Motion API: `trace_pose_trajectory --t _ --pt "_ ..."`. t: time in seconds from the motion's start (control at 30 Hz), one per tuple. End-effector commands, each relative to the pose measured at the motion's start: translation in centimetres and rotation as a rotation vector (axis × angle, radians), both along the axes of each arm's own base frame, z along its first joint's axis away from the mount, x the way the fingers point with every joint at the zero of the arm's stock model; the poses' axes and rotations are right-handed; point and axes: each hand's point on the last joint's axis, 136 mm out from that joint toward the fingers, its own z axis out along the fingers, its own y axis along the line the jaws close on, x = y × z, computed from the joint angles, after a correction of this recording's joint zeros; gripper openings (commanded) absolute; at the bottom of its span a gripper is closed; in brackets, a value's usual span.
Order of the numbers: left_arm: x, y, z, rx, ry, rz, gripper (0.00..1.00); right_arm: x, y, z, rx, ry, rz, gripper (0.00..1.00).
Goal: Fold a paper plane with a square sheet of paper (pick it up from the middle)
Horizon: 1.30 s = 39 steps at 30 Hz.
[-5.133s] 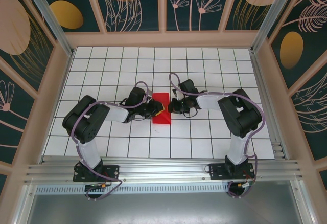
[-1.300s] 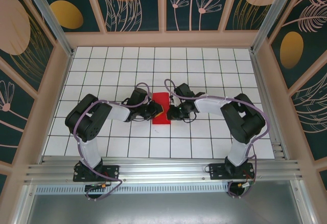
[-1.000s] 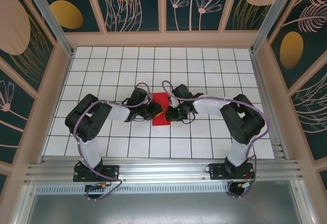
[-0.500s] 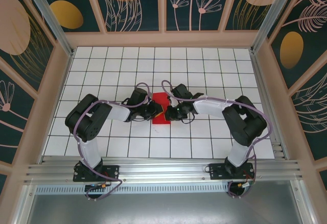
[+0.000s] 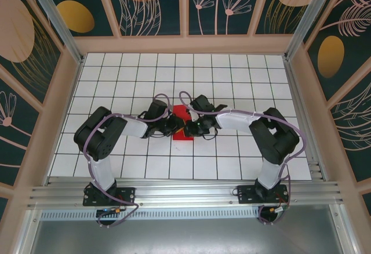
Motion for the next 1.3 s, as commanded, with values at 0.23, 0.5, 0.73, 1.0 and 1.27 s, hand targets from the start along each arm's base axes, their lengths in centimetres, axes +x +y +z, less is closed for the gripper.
trace_pose_trajectory --t 0.23,0.5,0.73,1.0,1.27 --pt "-0.6 1.5 -2.7 0.102 0.051 0.032 0.16 -0.5 -1.5 -1.8 -0.106 0.018 0.017 0.15" --pt "-0.6 1.5 -2.8 0.105 0.053 0.034 0.16 -1.0 -1.9 -2.4 -0.125 0.036 0.022 0.15" --pt "-0.6 1.5 -2.7 0.105 0.051 0.033 0.16 -1.6 -1.9 -2.6 -0.111 0.059 0.031 0.15" --pt "-0.7 1.6 -2.9 0.110 0.053 0.034 0.15 -2.1 -2.4 -3.2 -0.105 0.081 0.027 0.15" --pt "-0.7 1.8 -3.1 0.119 0.055 0.036 0.16 -3.0 -2.9 -3.2 -0.072 0.105 0.025 0.15"
